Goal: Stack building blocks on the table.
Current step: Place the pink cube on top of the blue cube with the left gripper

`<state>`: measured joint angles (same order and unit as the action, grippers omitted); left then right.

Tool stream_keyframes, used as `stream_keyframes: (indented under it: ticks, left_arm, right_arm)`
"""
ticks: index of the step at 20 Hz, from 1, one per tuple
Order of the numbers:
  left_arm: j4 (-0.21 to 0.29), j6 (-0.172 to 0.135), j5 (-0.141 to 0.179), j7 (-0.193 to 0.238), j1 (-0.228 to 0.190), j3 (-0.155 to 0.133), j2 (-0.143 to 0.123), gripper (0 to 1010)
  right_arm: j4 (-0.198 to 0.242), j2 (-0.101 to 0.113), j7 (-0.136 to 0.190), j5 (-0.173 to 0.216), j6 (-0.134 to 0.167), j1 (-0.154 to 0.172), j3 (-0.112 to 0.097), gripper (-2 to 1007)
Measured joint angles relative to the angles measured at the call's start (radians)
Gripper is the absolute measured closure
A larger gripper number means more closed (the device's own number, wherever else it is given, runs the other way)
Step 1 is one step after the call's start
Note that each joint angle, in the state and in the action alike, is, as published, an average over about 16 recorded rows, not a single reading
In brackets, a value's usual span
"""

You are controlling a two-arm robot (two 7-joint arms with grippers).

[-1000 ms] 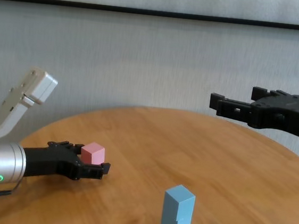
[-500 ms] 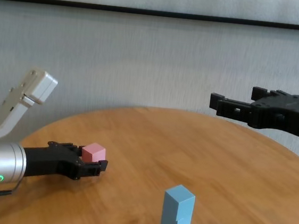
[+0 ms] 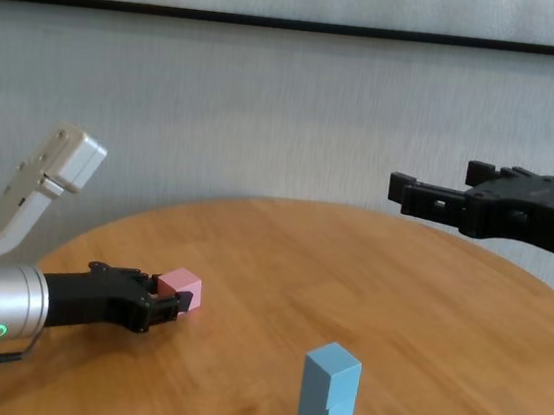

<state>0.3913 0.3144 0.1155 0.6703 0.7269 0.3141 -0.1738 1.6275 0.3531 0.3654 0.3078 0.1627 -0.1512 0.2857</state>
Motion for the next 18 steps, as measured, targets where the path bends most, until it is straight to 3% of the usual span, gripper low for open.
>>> stream_keyframes:
  ticks: [6, 9, 13, 18]
  left_arm:
    - [0.009, -0.002, 0.000, 0.000, -0.005, 0.000, -0.002, 606]
    - [0.054, -0.018, 0.003, -0.003, -0.028, 0.000, -0.010, 610]
    - [0.165, -0.060, 0.008, -0.011, -0.086, -0.001, -0.034, 610]
    - [0.369, -0.137, 0.017, -0.023, -0.189, 0.000, -0.081, 610]
  right_arm:
    - [0.000, 0.000, 0.000, 0.000, 0.000, 0.000, 0.000, 0]
    - [0.000, 0.000, 0.000, 0.000, 0.000, 0.000, 0.000, 0]
    - [0.000, 0.000, 0.000, 0.000, 0.000, 0.000, 0.000, 0]
    - [0.000, 0.000, 0.000, 0.000, 0.000, 0.000, 0.000, 0]
